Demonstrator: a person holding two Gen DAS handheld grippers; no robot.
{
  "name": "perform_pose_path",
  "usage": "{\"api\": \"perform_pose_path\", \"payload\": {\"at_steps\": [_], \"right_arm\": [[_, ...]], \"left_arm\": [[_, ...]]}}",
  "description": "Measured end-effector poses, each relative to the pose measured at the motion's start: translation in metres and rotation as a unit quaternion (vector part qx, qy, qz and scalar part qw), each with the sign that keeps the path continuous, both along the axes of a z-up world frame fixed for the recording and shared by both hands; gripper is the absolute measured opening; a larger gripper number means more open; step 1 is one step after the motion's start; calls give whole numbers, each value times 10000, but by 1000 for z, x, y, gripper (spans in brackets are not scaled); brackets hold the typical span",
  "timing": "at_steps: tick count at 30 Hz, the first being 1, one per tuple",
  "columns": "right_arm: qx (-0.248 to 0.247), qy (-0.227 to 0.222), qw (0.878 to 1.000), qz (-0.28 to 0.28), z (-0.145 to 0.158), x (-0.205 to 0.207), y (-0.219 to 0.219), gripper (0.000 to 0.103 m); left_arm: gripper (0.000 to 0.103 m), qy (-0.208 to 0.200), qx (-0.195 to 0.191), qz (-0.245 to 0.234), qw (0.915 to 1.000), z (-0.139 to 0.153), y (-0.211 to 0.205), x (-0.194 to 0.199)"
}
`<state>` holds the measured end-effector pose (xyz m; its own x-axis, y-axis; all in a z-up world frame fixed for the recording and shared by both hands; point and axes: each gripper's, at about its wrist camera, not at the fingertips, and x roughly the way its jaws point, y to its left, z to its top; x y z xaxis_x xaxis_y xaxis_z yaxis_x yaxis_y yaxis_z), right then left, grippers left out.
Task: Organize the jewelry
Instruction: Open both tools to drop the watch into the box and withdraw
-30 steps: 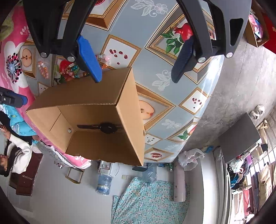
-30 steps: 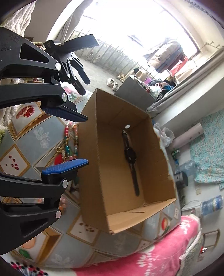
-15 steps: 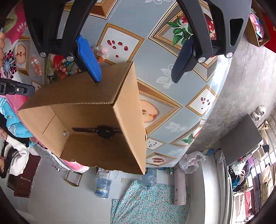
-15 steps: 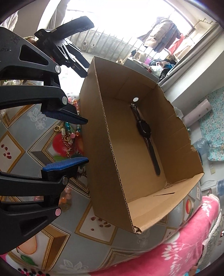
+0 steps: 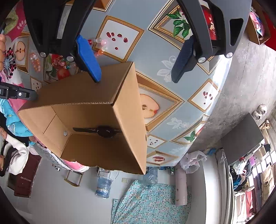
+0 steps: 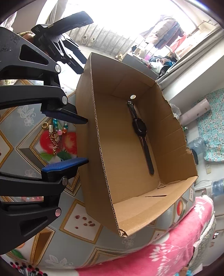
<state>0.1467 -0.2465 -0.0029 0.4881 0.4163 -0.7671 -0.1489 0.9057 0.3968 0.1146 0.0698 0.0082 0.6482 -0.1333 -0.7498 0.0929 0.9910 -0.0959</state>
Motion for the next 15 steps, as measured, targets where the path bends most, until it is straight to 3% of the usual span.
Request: {"api": "perform_pose_path", "payload": {"at_steps": [15], "right_arm": [[-222,-257,9993,-126,9,-20,4,64]], "left_arm": [[82,105,4,74,9999,-2,-4,9]]}}
